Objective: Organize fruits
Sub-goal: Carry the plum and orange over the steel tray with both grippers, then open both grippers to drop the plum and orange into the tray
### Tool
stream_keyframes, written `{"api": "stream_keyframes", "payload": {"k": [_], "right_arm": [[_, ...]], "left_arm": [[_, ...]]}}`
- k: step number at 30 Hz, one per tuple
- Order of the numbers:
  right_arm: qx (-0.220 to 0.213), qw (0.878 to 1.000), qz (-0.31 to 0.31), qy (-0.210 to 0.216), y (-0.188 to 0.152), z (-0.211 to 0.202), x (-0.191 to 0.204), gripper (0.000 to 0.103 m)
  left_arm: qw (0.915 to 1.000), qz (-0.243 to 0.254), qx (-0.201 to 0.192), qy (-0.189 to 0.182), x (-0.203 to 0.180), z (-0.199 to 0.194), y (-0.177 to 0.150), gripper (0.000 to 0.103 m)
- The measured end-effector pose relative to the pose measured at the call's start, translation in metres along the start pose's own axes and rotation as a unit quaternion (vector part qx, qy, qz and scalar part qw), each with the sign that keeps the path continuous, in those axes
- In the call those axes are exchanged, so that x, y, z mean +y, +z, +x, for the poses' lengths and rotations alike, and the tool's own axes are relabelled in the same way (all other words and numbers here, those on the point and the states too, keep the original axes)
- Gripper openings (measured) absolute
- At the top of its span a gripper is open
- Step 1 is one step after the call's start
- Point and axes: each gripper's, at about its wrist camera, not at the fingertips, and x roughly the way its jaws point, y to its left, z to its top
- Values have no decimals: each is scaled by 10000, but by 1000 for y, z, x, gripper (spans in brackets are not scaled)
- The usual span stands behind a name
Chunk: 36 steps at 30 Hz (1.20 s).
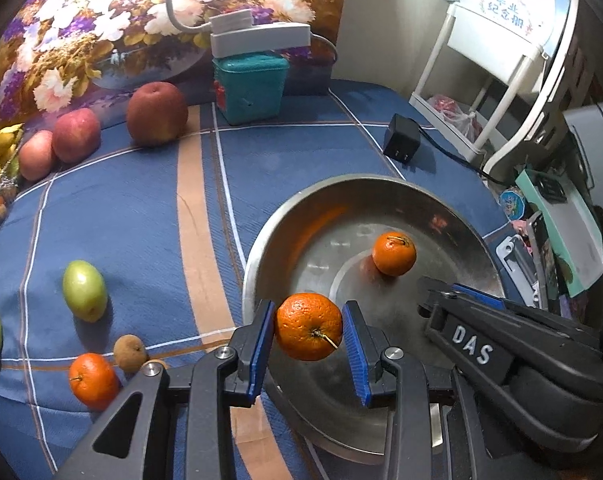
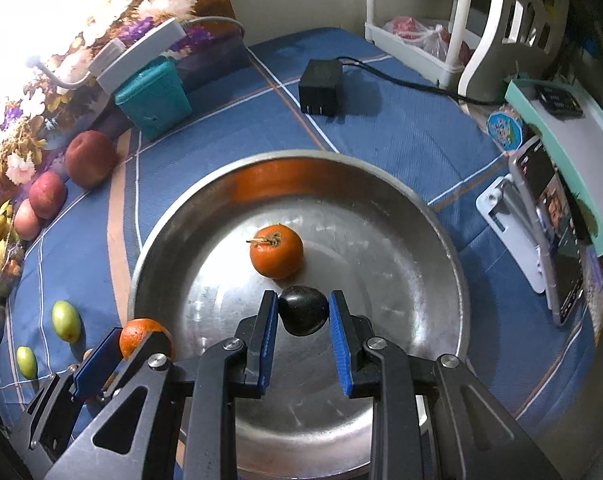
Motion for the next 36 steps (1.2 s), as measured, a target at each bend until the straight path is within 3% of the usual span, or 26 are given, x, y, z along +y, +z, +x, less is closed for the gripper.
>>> {"api": "stream_keyframes", "payload": {"k": [23, 29, 36], "right_arm": [[222, 9996, -4, -201, -3, 8, 1, 28], [97, 9997, 7, -229, 0, -2, -1, 37], [-91, 9998, -91, -151, 3, -19, 3, 37]], "left_arm": [[10000, 46, 45, 9, -1, 2, 2, 41], [10000, -2, -59, -9, 1, -6, 5, 46], [9999, -28, -62, 104, 5, -14, 7, 47]]}}
